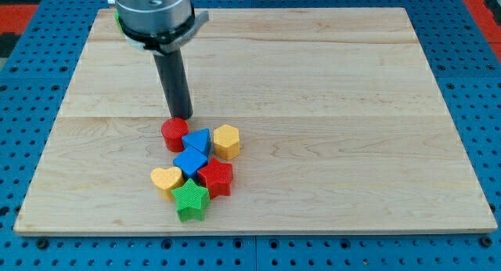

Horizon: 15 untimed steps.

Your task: Move the green circle into the group of blocks

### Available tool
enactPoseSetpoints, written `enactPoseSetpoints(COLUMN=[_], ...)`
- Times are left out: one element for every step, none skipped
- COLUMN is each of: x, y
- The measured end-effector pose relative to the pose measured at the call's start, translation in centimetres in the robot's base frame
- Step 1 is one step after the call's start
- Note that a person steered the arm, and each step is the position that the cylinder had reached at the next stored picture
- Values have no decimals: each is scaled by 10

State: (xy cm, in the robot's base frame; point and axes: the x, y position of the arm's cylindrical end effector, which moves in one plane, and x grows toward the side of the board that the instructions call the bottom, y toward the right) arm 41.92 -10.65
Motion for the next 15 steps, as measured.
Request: enactPoseSetpoints(x=[-99,-188,-227,-225,-204,-164,-171,-192,-217,-195,-164,-182,-205,-205,-193], y=[-5,-29,-62,-125,-166,-151,-144,-176,-118,-57,-65,-93,-106,-142,-146])
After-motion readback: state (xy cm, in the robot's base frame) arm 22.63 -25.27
